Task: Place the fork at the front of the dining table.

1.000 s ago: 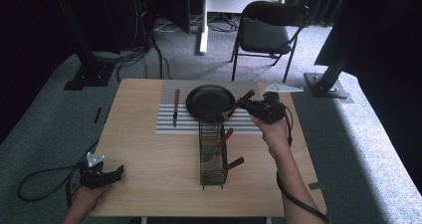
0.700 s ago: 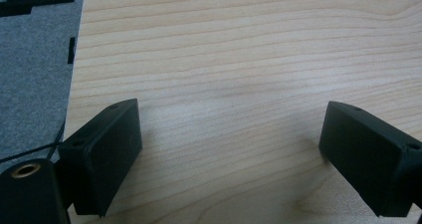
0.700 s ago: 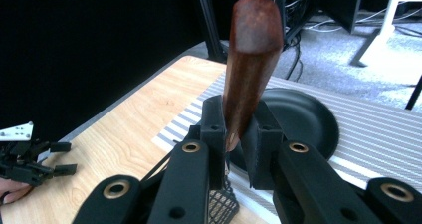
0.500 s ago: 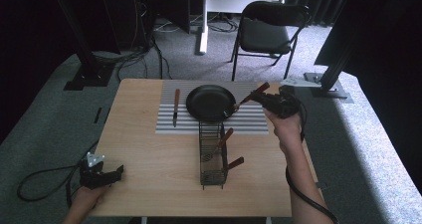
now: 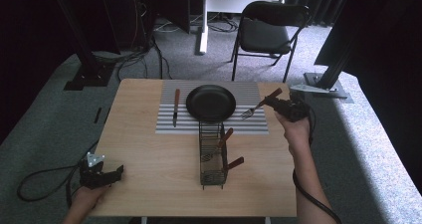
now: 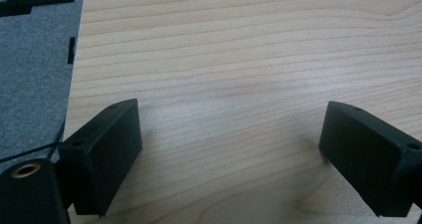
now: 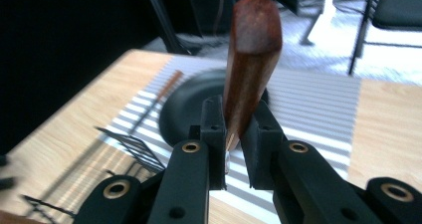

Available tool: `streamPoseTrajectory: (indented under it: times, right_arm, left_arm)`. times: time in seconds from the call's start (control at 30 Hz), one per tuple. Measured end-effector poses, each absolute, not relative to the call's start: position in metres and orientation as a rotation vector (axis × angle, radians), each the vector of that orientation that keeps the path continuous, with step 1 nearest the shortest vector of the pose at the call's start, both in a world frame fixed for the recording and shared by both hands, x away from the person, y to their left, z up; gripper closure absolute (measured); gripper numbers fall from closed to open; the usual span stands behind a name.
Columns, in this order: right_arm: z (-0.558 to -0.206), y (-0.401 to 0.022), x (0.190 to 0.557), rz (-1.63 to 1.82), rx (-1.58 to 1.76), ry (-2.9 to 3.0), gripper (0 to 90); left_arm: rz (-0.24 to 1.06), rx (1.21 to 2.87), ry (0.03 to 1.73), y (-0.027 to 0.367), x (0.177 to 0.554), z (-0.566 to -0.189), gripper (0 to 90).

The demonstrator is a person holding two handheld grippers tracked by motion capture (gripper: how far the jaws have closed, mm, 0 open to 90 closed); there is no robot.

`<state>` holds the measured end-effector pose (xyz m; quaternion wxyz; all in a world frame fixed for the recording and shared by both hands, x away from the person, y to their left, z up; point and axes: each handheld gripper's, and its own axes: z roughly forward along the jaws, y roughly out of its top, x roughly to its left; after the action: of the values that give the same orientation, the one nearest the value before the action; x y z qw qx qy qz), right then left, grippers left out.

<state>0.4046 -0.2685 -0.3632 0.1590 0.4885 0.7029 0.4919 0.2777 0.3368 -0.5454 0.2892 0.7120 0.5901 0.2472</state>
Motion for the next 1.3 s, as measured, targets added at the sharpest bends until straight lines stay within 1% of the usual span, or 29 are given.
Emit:
streamPoseTrajectory:
  times: [0.2, 0.47, 0.53, 0.8, 0.9, 0.93, 1.0, 1.2, 1.27, 1.3]
  right_arm:
    - [-0.389, -0.262, 0.417, 1.240, 1.432, 2.049, 80.9]
    - [-0.408, -0.246, 0.428, 1.055, 1.438, 2.069, 80.9]
    - [-0.417, -0.241, 0.434, 1.014, 1.458, 2.086, 80.9]
    - [-0.419, -0.231, 0.443, 0.999, 1.451, 2.067, 80.1]
    - [-0.428, -0.228, 0.453, 0.994, 1.500, 2.050, 79.0]
    - [-0.439, -0.225, 0.462, 0.978, 1.536, 2.072, 80.0]
    - [-0.447, -0.223, 0.468, 0.982, 1.556, 2.042, 80.8]
    - [-0.448, -0.219, 0.487, 0.956, 1.597, 2.054, 80.8]
    - [-0.449, -0.213, 0.505, 0.910, 1.635, 2.070, 80.9]
    - [-0.449, -0.213, 0.505, 0.910, 1.635, 2.070, 80.9]
  left_arm:
    - [0.660, 1.900, 1.575, 0.337, 0.278, -0.545, 9.5]
    - [0.660, 1.900, 1.575, 0.337, 0.278, -0.545, 9.5]
    - [0.660, 1.900, 1.575, 0.337, 0.278, -0.545, 9.5]
    - [0.660, 1.899, 1.575, 0.337, 0.278, -0.546, 9.5]
    - [0.660, 1.899, 1.575, 0.337, 0.278, -0.546, 9.5]
    - [0.660, 1.899, 1.576, 0.337, 0.278, -0.546, 9.5]
    - [0.660, 1.899, 1.576, 0.337, 0.278, -0.546, 9.5]
    - [0.659, 1.900, 1.575, 0.337, 0.278, -0.546, 9.5]
    - [0.660, 1.900, 1.576, 0.337, 0.278, -0.546, 9.5]
    - [0.660, 1.900, 1.576, 0.337, 0.278, -0.546, 9.5]
